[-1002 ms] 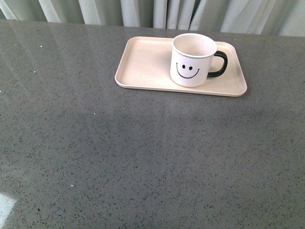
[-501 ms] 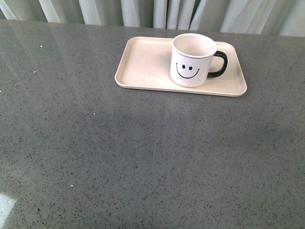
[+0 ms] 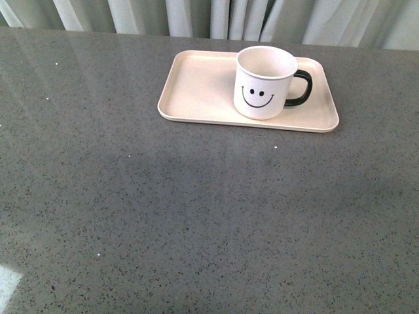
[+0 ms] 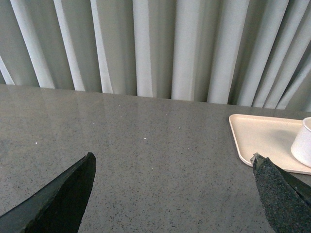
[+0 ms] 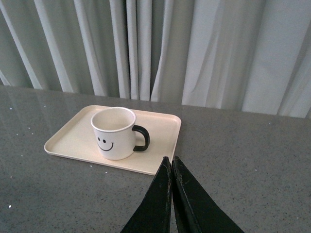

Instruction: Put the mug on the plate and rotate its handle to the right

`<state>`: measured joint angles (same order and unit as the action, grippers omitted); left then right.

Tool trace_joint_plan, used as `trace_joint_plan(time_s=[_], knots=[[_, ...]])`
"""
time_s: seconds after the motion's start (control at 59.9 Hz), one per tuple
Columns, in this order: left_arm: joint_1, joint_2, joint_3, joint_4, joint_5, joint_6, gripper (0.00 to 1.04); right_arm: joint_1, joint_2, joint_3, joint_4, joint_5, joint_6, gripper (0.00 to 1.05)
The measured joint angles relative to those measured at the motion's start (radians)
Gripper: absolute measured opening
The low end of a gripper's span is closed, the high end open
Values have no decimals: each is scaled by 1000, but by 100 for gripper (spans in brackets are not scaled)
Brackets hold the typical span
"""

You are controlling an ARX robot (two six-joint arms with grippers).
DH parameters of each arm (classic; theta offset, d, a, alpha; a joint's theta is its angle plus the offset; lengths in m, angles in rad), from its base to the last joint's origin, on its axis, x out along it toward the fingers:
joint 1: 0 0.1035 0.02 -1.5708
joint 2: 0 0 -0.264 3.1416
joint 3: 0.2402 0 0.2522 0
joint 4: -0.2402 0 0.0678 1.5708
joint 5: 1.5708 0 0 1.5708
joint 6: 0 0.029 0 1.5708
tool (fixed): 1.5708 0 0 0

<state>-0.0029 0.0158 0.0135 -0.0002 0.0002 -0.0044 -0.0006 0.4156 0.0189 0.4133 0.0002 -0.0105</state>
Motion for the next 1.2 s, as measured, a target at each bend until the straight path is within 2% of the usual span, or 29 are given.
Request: trace_joint_plan(time_s=[0.668, 0.768, 0.952, 1.152, 1.202], knots=[[0, 0, 0, 0, 0, 0, 96, 0, -241, 0, -238, 0, 0, 2], [0, 0, 0, 0, 0, 0, 96, 0, -376, 0, -400, 1, 0, 2], [0, 0, 0, 0, 0, 0, 96, 0, -409, 0, -411, 0, 0, 2], [0, 0, 0, 0, 0, 0, 96, 0, -410, 0, -412, 0, 0, 48], [0, 0, 0, 0, 0, 0, 96, 0, -410, 0, -412, 0, 0, 55]])
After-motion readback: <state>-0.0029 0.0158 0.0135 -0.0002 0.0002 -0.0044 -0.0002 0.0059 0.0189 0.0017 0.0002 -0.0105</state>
